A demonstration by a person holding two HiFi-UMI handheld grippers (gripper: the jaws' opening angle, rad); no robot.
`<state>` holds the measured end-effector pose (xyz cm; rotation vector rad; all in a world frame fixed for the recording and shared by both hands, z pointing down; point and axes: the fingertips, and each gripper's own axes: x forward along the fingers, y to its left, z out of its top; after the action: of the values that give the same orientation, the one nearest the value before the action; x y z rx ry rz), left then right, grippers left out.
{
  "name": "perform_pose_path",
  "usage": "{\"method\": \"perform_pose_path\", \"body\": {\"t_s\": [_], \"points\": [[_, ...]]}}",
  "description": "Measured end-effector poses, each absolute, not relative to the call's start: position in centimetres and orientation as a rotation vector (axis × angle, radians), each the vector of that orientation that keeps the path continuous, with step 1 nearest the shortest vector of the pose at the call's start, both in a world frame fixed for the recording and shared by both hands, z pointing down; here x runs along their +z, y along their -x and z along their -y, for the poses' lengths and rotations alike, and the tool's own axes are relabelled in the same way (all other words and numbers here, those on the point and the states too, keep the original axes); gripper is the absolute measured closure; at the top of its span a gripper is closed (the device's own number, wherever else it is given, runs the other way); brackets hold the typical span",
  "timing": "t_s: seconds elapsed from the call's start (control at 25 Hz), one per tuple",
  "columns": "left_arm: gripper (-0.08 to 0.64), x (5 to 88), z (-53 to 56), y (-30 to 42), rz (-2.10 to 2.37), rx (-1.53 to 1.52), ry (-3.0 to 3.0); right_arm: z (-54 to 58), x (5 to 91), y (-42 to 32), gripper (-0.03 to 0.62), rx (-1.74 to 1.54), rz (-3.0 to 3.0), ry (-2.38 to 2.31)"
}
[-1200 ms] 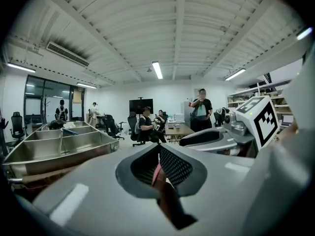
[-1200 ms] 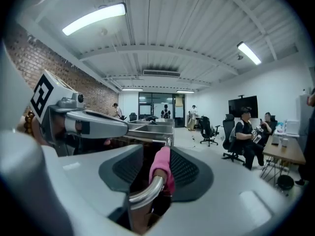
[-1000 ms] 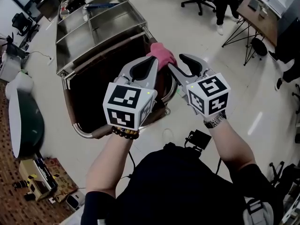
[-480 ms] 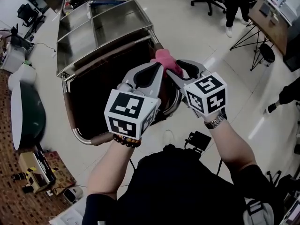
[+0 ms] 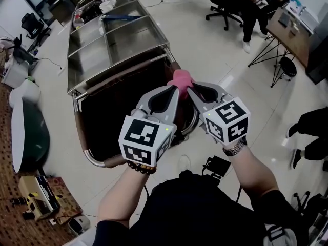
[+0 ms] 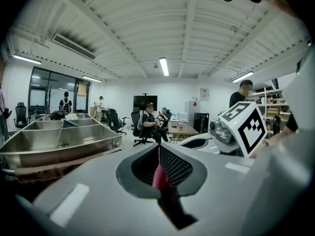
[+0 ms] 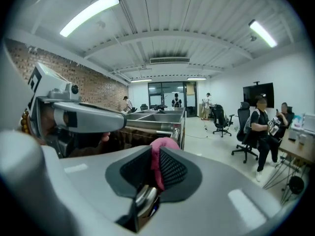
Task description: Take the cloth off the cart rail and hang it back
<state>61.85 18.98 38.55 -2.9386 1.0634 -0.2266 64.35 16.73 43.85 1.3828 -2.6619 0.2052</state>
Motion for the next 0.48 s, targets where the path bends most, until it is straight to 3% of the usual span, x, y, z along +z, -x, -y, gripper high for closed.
{"method": "perform_pose_path", "body": {"t_s": [0.48], "points": [[0.557, 34.8, -32.0, -52.6, -0.996, -0.039, 2.906, -31.9, 36.3, -55.8, 0.552, -0.084, 2.705, -1.493]]}}
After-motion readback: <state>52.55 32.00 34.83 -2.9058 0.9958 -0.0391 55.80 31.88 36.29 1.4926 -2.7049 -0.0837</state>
